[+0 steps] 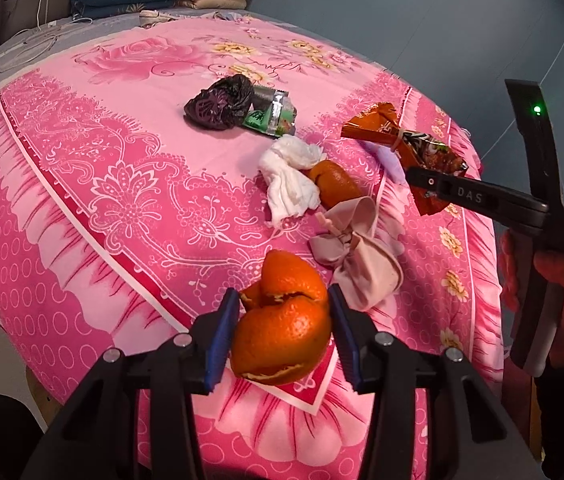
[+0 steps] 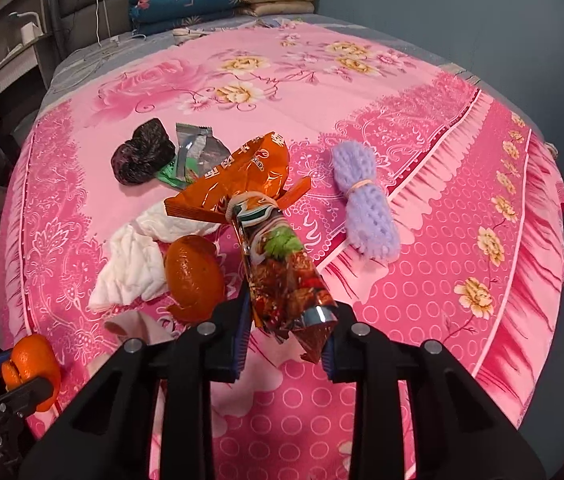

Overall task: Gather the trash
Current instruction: 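Lift the orange peel and snack wrapper and carry both over the bin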

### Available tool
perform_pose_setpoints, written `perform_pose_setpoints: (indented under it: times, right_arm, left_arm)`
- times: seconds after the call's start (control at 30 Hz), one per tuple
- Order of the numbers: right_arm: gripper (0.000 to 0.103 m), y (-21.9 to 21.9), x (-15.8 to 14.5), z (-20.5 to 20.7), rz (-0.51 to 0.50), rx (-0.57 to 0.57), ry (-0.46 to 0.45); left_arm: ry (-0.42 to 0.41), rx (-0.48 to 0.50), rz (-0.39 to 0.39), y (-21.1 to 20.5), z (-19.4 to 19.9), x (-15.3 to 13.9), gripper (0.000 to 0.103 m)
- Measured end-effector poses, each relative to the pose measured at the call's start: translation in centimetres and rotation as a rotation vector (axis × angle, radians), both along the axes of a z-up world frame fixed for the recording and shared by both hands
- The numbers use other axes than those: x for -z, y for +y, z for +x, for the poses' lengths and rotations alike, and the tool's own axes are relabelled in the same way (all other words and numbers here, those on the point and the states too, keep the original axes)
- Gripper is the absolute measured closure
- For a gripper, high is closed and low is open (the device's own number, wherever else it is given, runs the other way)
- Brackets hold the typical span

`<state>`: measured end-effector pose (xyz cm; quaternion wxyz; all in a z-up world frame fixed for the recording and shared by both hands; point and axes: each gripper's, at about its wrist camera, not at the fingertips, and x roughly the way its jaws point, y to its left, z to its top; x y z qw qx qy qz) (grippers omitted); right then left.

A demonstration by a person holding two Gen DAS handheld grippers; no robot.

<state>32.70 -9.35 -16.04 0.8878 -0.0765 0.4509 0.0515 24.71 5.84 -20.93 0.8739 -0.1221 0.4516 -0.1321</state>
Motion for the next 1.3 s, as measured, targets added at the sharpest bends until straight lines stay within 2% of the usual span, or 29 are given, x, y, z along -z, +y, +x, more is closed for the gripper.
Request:
perform_pose_setpoints:
  times: [0.17, 0.57, 1.3]
  right_arm:
    - [0.076, -1.5, -2.0, -1.8, 0.058, 0.024, -0.006]
    - [0.076, -3.9, -6.6, -6.7, 0.108, 0.048, -0.067]
    - [0.075, -7.5, -14.4, -16.6, 0.171, 0.073, -0.218]
  left_arm:
    - [-0.021, 0.000, 0.010, 0.0, -0.7, -1.0, 0.060]
    - [-0.071, 0.015, 0.043, -0.8, -2.8, -3.8, 0.060]
    - [-0.229, 0.069, 0.033, -3.6, -8.8, -11.7, 0.060]
